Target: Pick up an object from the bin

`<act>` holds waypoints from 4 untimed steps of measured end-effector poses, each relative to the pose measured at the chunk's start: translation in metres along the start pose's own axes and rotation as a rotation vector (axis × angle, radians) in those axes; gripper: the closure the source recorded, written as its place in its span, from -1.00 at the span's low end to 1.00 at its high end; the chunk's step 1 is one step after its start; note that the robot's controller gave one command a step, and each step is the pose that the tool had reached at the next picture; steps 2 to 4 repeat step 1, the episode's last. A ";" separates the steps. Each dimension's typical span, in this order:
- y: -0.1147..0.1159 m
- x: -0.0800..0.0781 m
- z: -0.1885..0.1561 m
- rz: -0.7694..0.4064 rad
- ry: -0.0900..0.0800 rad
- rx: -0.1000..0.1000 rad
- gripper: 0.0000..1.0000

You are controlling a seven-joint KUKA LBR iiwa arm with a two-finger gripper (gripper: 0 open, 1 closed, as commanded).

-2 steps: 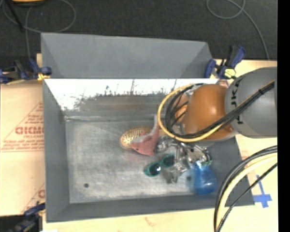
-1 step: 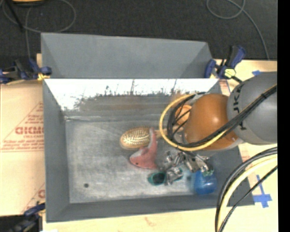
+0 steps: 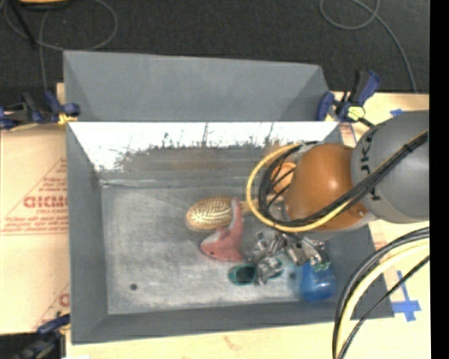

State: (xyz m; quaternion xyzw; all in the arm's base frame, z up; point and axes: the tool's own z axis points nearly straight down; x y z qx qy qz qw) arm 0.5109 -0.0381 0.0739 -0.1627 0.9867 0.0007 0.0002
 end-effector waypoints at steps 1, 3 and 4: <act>0.005 -0.006 -0.179 0.003 -0.003 0.003 1.00; 0.005 -0.006 -0.179 0.003 -0.003 0.003 1.00; 0.005 -0.006 -0.179 0.003 -0.003 0.003 1.00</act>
Offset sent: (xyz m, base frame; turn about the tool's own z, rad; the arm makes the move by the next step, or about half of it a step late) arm 0.0000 0.0000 0.0000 0.0000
